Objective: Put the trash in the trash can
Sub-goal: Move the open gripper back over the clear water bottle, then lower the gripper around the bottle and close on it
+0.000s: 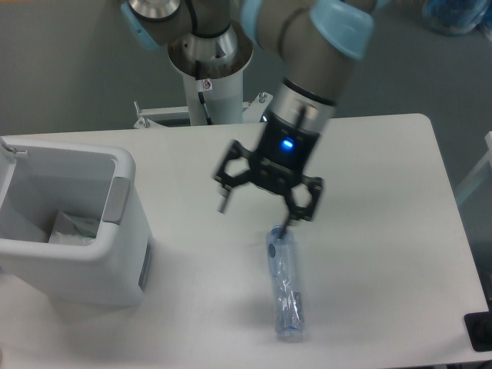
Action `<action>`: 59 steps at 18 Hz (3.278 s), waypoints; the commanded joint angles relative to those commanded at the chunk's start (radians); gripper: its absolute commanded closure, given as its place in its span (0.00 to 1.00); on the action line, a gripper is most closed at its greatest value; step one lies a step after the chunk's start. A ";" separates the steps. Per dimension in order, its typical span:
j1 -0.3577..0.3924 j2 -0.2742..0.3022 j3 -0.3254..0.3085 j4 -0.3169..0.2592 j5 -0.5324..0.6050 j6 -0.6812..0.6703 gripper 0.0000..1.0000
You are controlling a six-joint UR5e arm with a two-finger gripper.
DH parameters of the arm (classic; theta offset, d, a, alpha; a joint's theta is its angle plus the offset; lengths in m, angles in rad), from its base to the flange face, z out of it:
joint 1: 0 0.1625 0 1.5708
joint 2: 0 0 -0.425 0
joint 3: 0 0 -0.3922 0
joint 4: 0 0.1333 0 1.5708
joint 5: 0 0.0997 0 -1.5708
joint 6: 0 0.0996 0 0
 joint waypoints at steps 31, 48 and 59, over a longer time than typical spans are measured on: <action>-0.117 -0.451 0.546 -0.494 0.416 -0.350 0.00; -0.189 -0.580 0.586 -0.466 0.493 -0.397 0.00; -0.206 -0.606 0.572 -0.425 0.536 -0.397 0.34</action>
